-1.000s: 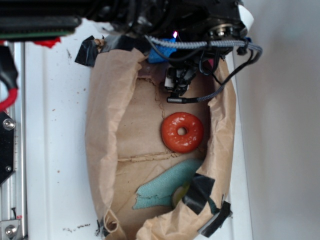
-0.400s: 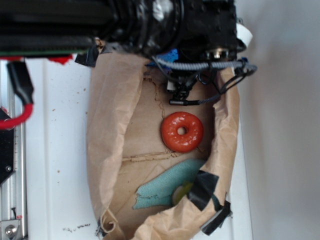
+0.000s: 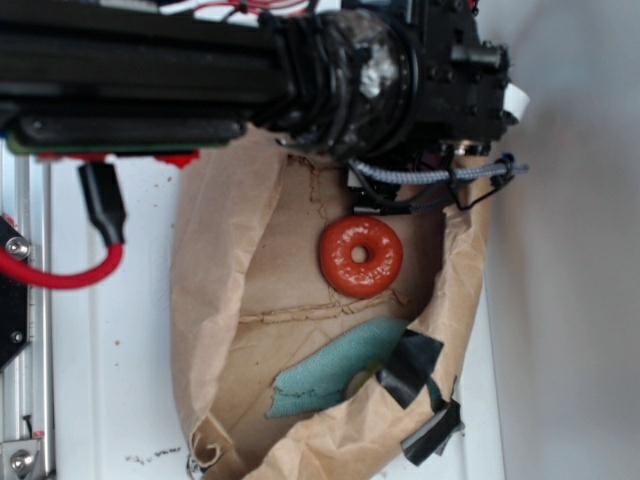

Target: Grab the blue sponge.

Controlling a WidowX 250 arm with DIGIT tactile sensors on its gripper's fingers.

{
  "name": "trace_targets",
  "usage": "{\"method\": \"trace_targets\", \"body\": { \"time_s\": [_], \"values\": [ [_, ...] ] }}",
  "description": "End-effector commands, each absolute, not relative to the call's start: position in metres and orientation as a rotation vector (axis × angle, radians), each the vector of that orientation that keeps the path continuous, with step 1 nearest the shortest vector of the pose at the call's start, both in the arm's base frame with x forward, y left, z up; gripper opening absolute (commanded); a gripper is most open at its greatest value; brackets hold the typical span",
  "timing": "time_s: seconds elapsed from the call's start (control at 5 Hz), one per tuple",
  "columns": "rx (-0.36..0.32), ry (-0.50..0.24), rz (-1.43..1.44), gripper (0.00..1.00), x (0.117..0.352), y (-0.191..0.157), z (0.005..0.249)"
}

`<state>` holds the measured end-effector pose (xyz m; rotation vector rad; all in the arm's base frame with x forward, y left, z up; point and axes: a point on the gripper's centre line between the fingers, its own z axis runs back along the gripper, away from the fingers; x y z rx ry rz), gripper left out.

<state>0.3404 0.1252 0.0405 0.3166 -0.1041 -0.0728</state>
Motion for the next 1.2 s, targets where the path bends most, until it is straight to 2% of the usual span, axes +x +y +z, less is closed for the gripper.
{"method": "trace_targets", "body": {
  "time_s": [0.0, 0.4, 0.8, 1.0],
  "values": [
    [0.306, -0.172, -0.072, 0.00, 0.341, 0.136, 0.069],
    [0.250, -0.192, -0.118, 0.00, 0.331, 0.134, 0.092],
    [0.134, -0.205, -0.207, 0.00, 0.304, 0.103, 0.153],
    [0.125, -0.216, -0.239, 0.00, 0.296, 0.084, 0.171]
  ]
}}
